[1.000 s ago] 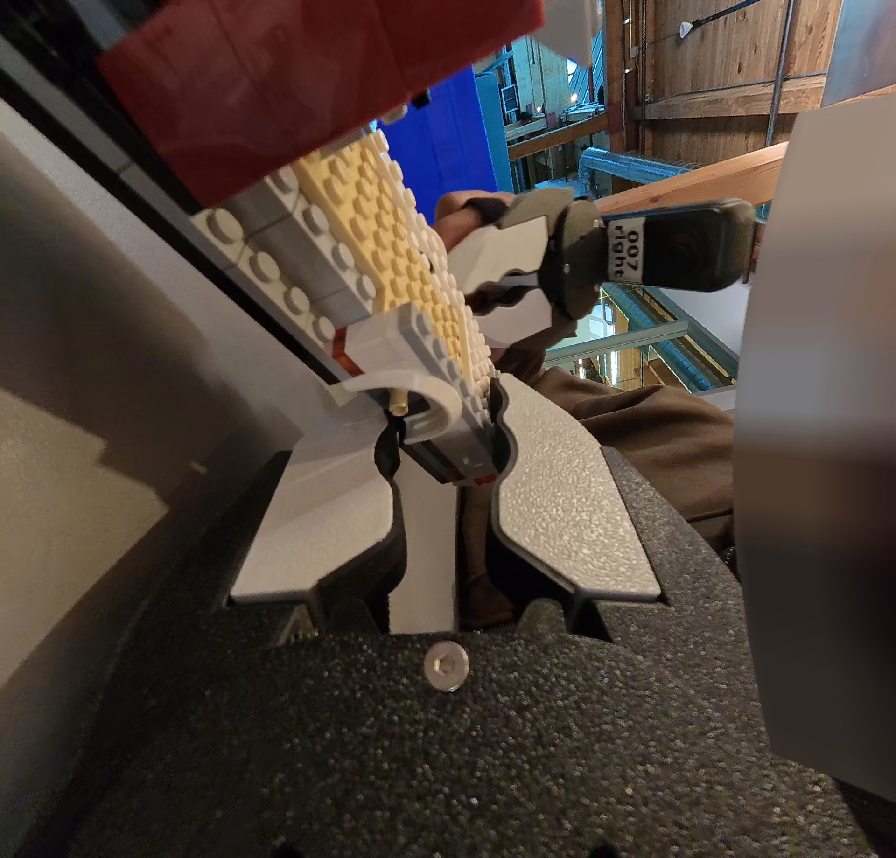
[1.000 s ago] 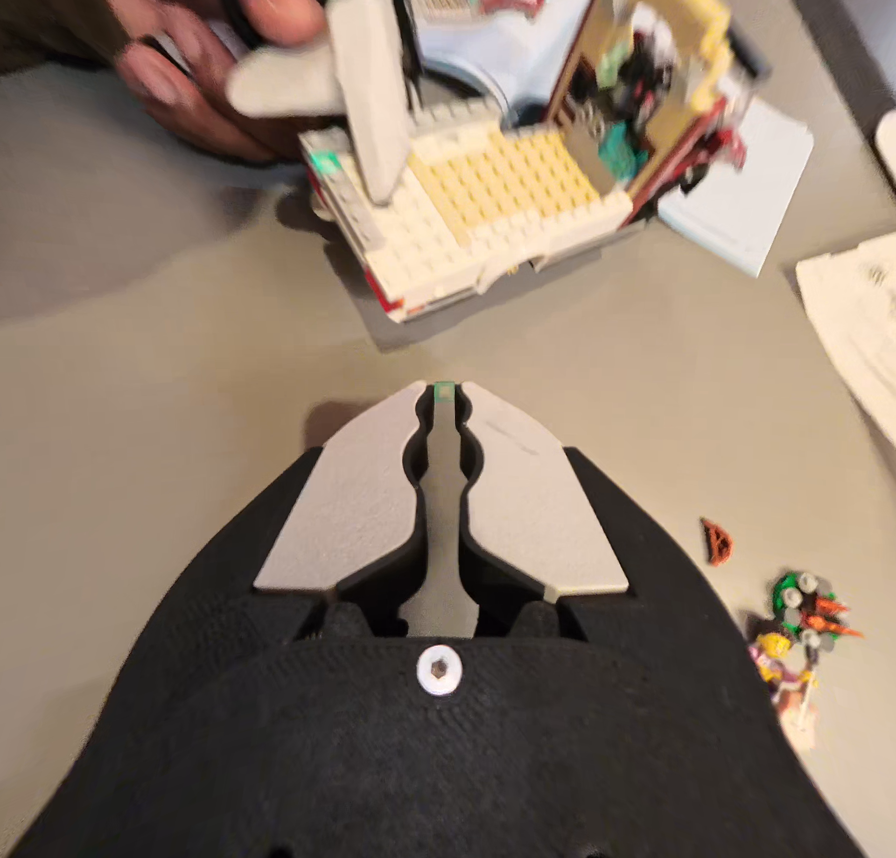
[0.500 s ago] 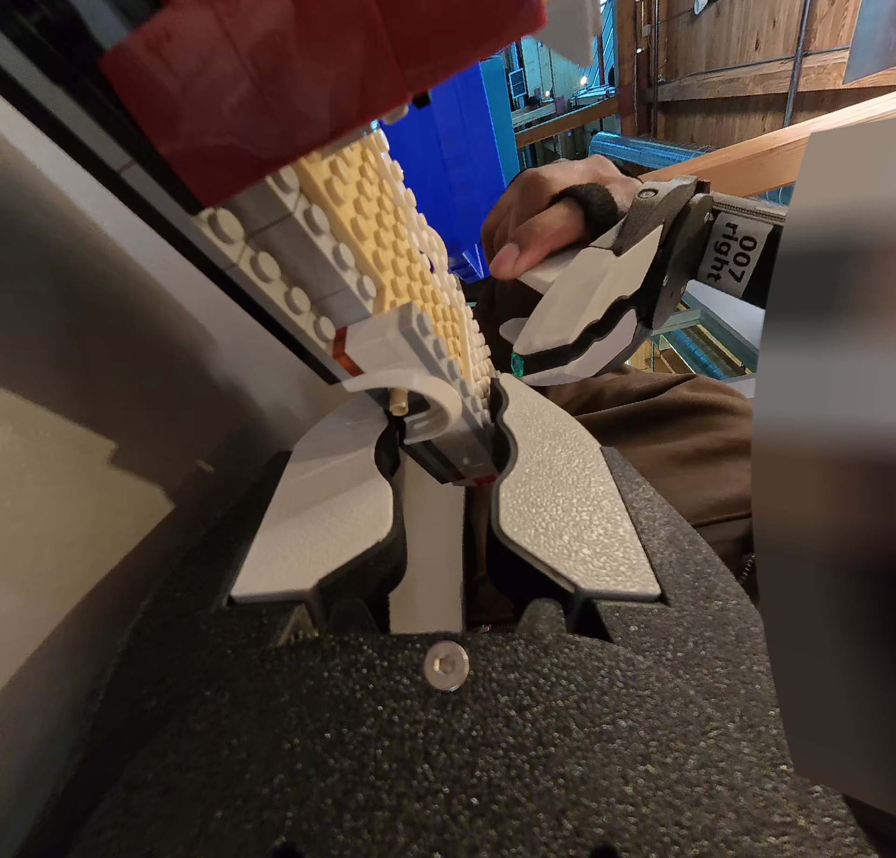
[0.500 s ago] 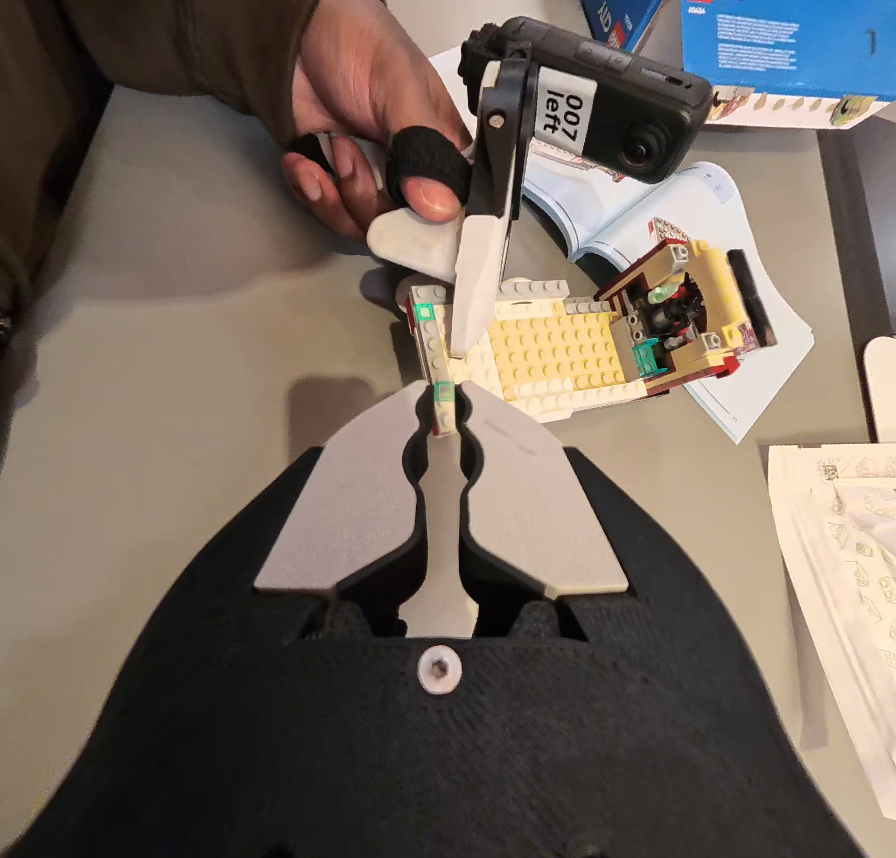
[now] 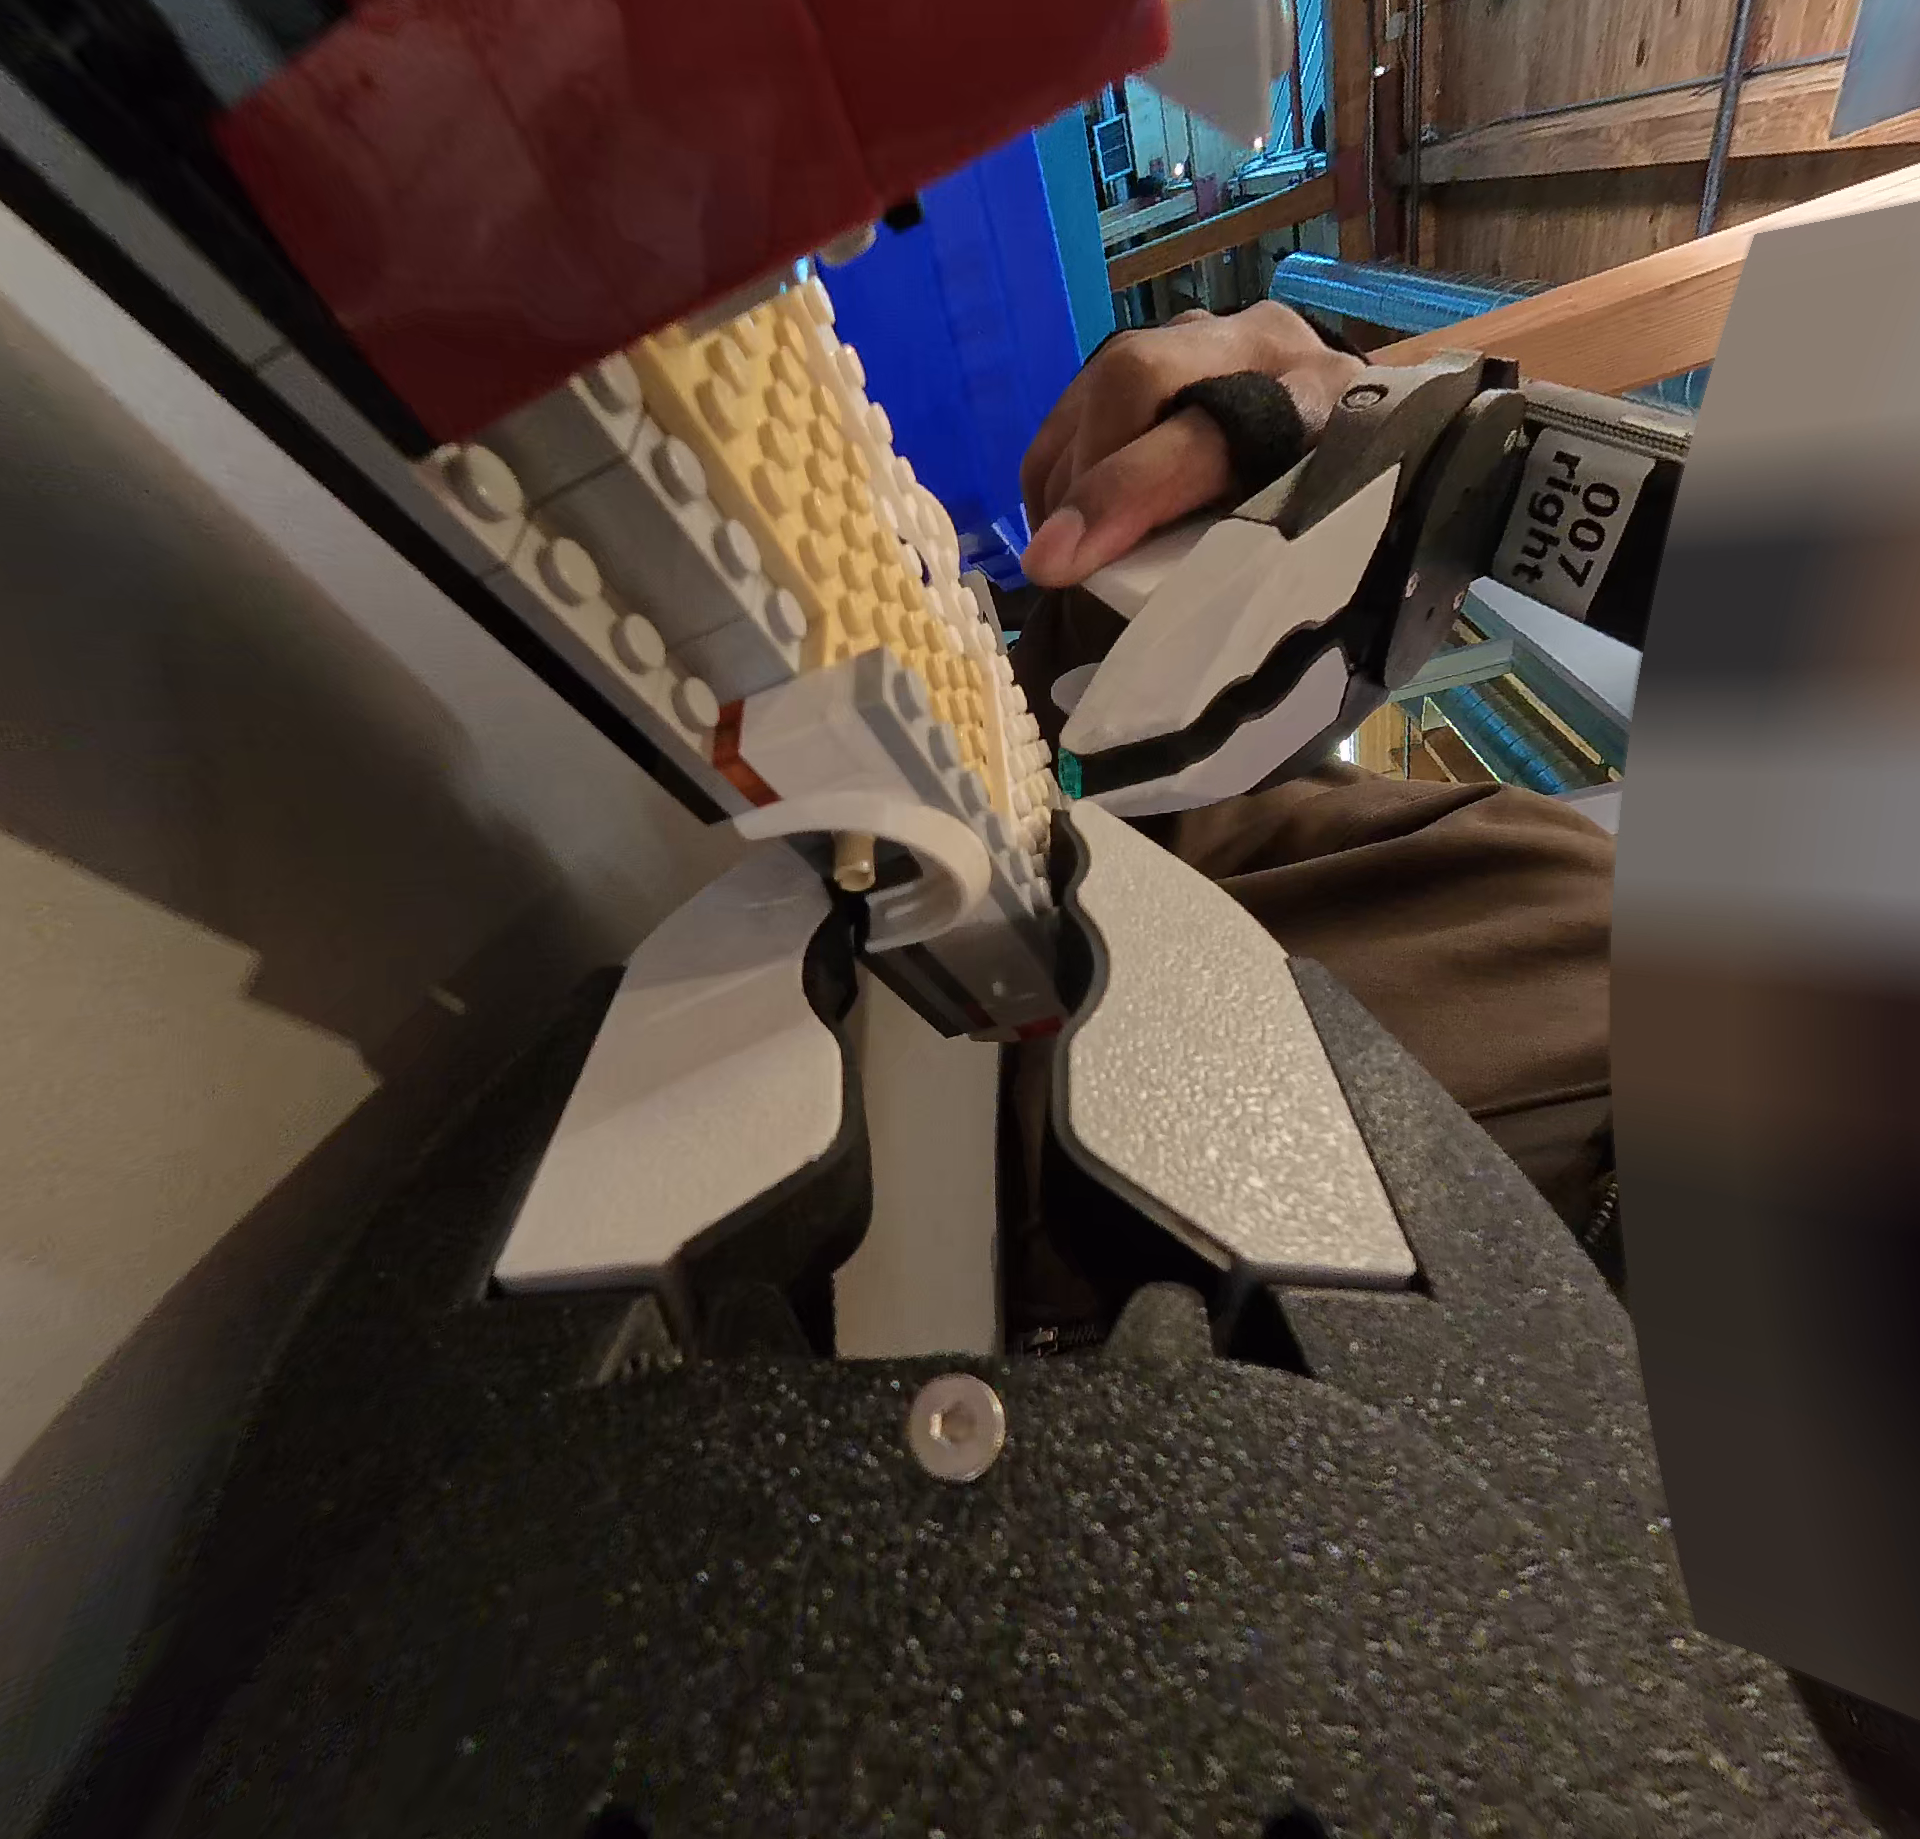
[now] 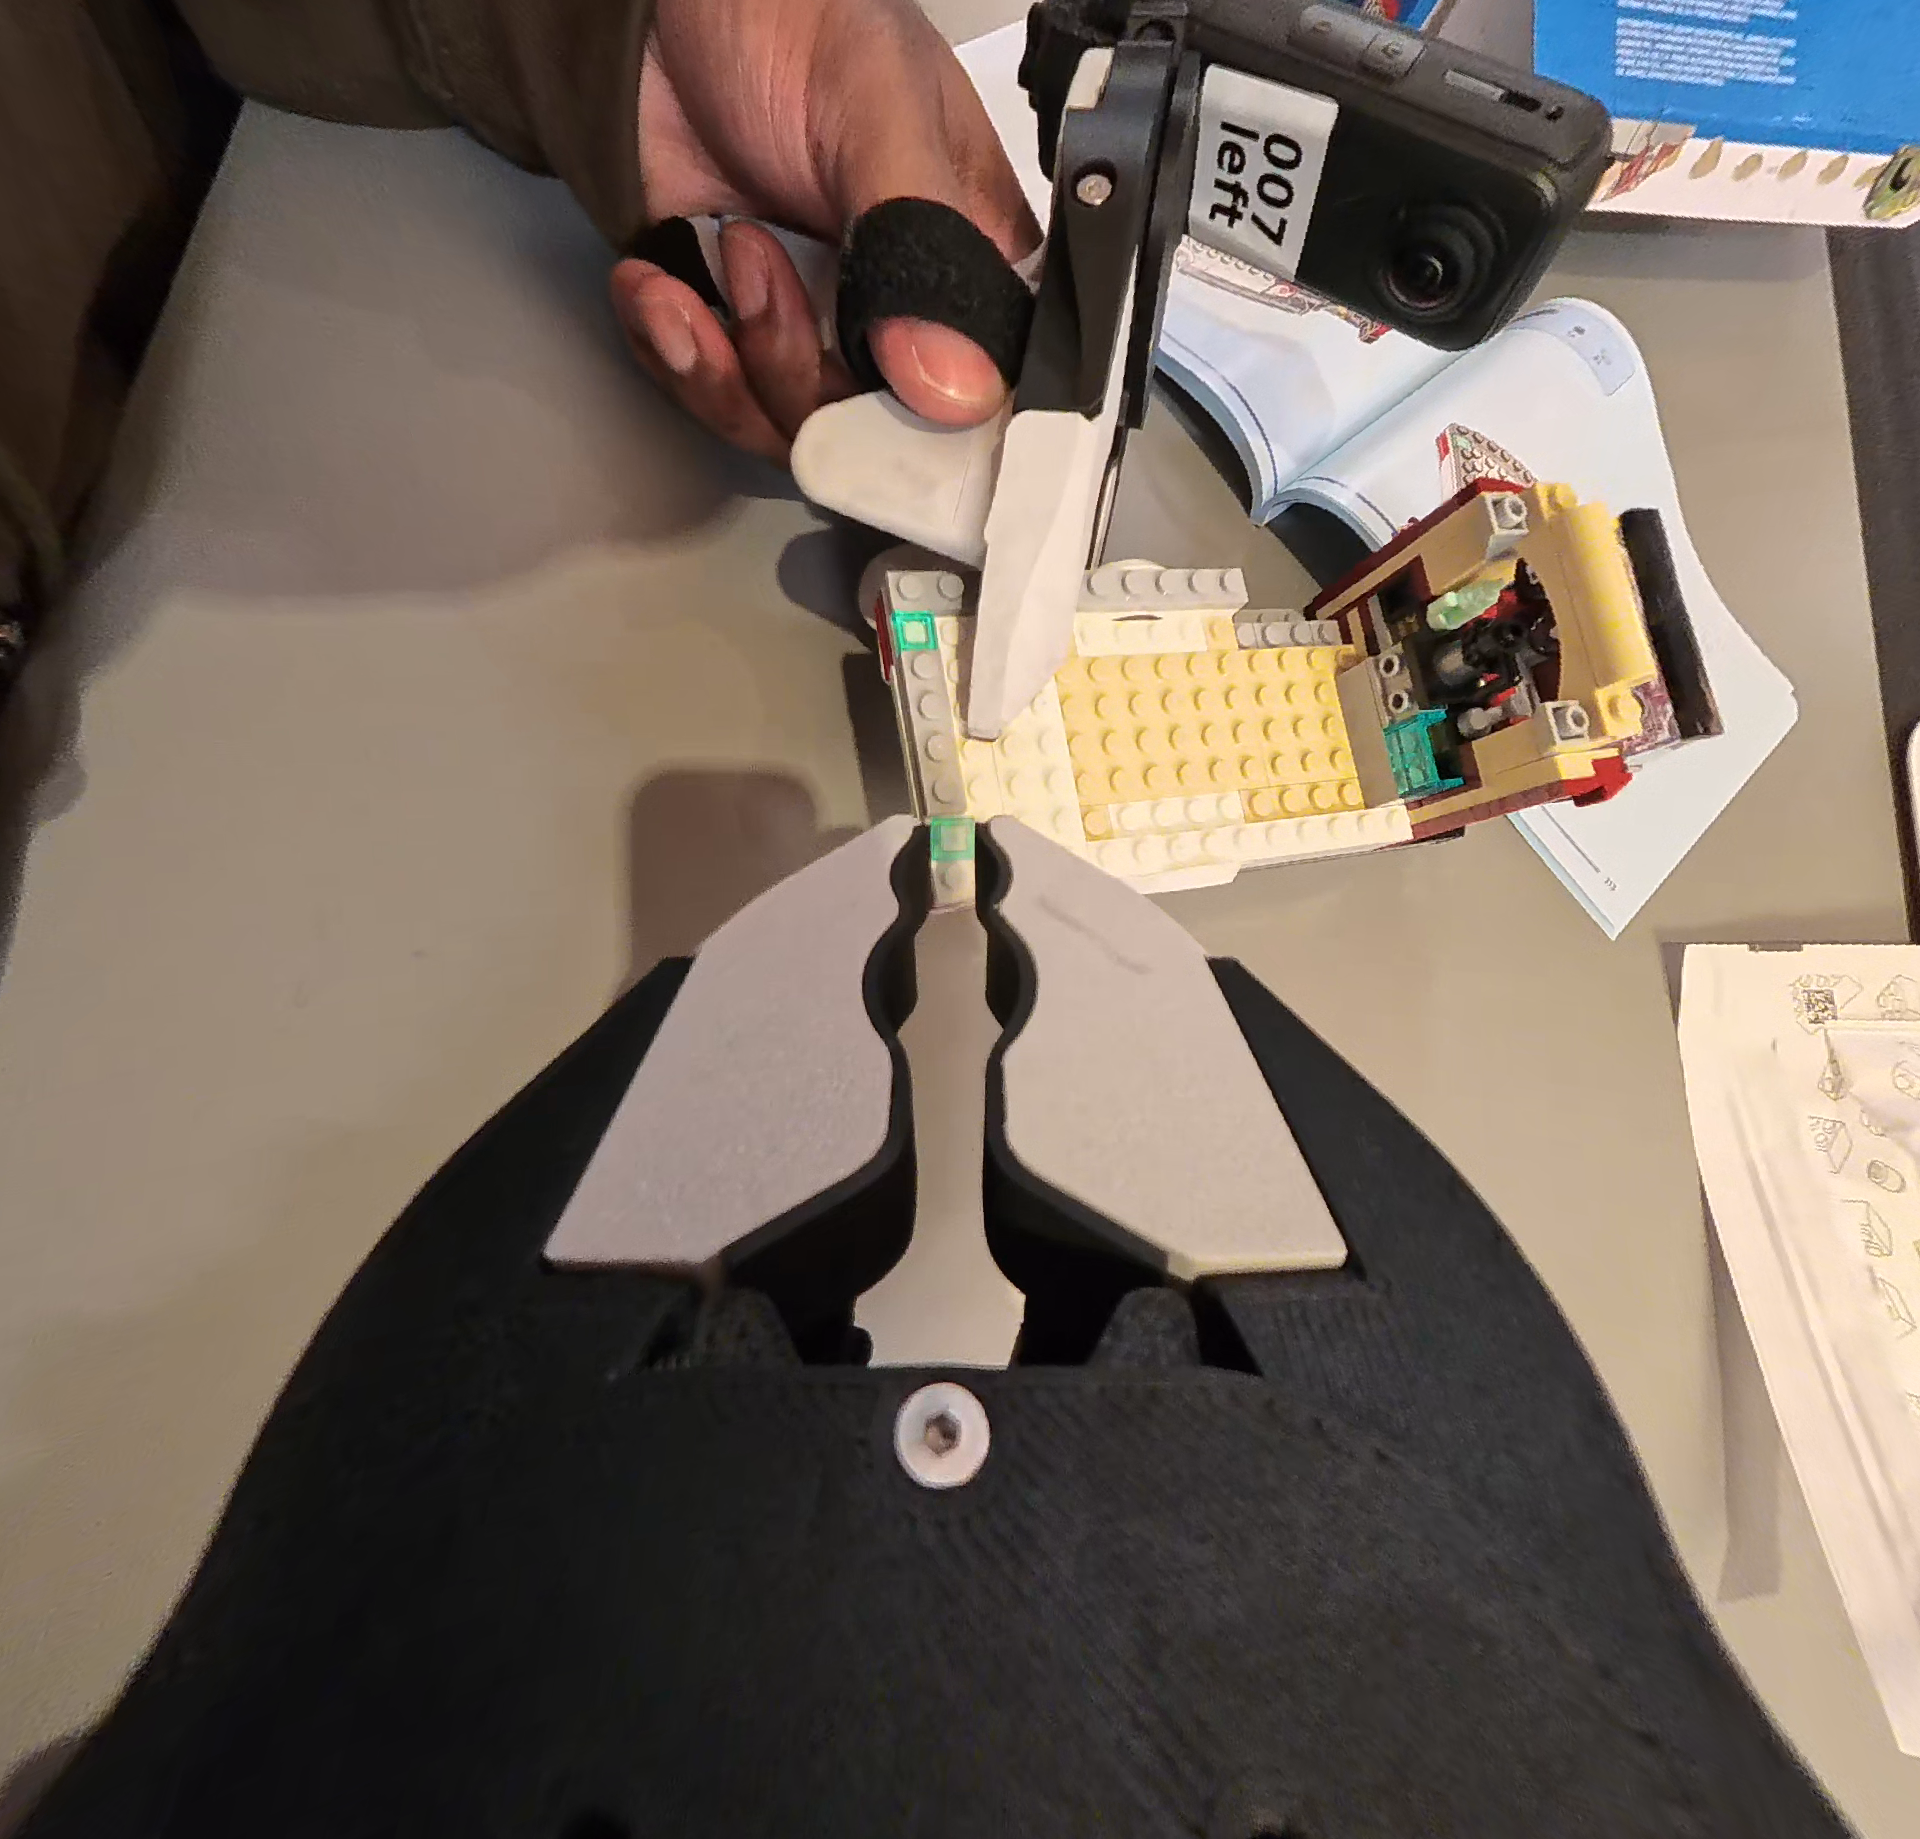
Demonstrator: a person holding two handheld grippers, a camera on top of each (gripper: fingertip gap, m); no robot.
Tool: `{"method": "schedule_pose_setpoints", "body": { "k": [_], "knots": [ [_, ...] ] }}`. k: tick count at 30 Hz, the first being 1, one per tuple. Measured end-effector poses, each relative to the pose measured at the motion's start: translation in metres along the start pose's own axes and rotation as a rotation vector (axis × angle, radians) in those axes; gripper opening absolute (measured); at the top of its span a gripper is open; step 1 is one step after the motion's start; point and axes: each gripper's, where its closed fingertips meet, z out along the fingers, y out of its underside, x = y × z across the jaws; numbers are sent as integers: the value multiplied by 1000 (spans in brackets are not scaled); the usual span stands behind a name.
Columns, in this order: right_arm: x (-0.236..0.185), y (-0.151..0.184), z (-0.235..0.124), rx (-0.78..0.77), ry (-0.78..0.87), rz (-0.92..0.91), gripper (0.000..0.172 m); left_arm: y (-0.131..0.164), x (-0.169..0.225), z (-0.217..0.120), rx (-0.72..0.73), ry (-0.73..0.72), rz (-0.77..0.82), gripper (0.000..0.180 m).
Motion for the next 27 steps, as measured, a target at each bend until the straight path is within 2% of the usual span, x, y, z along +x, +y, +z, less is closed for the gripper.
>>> {"method": "schedule_pose_setpoints", "body": {
  "k": [19, 23, 27],
  "knots": [
    [0, -2, 0, 15, 28, -16, 14, 0, 0, 0, 3, -1, 5, 36],
    [7, 0, -5, 11, 152, -31, 23, -5, 0, -3, 30, -9, 18, 36],
    [14, 2, -6, -27, 386, -131, 28, -10, -1, -5, 62, -17, 18, 36]
  ]
}}
